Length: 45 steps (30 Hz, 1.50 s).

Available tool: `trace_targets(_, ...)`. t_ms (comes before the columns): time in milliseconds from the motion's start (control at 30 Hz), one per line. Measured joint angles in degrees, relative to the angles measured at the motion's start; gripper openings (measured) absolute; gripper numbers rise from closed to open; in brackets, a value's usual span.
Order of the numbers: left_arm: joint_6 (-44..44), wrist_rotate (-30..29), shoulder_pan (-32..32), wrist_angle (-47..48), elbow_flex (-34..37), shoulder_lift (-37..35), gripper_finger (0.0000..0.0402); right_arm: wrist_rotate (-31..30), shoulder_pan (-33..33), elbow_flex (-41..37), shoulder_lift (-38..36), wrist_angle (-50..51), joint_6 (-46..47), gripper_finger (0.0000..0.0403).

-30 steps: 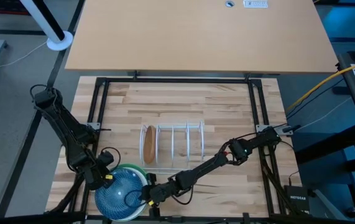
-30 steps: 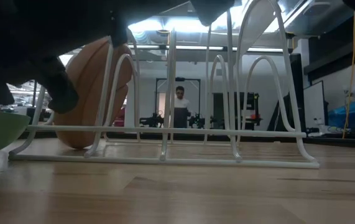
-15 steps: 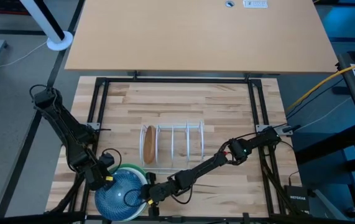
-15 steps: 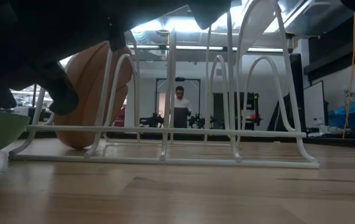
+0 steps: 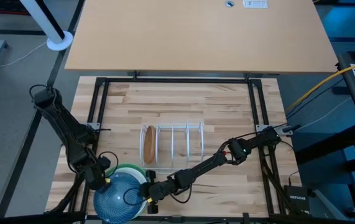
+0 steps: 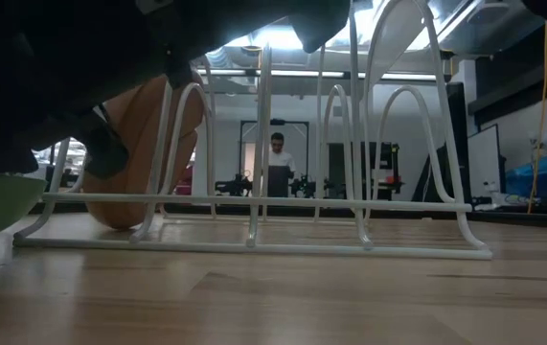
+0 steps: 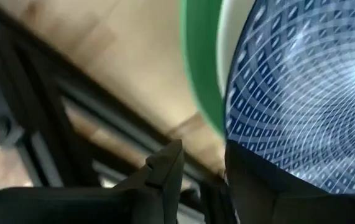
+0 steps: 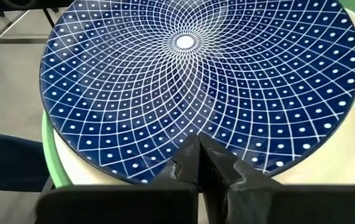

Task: Sort dishes
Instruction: Put the blue plate into the dish rack

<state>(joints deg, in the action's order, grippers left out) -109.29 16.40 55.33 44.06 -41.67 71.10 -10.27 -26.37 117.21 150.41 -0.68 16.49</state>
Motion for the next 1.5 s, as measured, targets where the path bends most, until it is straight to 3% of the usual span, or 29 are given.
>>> trace_targets(167, -2.86, 2.55, 0.07, -1.26, 0.0, -1.06, 0.0111, 0.38, -0.02, -0.02, 0.0, 0.08, 0.0, 0.0006)
trace_targets(400, -9.47, 3.0, 0.9, -13.8, 0.0, -1.13, 0.0111, 0.5, -0.07, -0.02, 0.0, 0.14, 0.05, 0.0005)
trace_targets(667, -20.66, 2.6, 6.31, -16.71, -0.04, -0.96, 0.0111, 0.76, -0.1, -0.04, -0.02, 0.15, 0.15, 0.0005)
trace_targets(933, -17.92, 3.35, 7.23, -22.76, -0.09, 3.75, 0.0112, 0.82, -0.13, -0.04, -0.02, 0.25, 0.15, 0.0005)
trace_targets(1500, -21.04, 4.4, 7.28, -21.06, -0.09, 5.61, 0.0112, 0.84, -0.15, -0.04, -0.02, 0.25, 0.15, 0.0005)
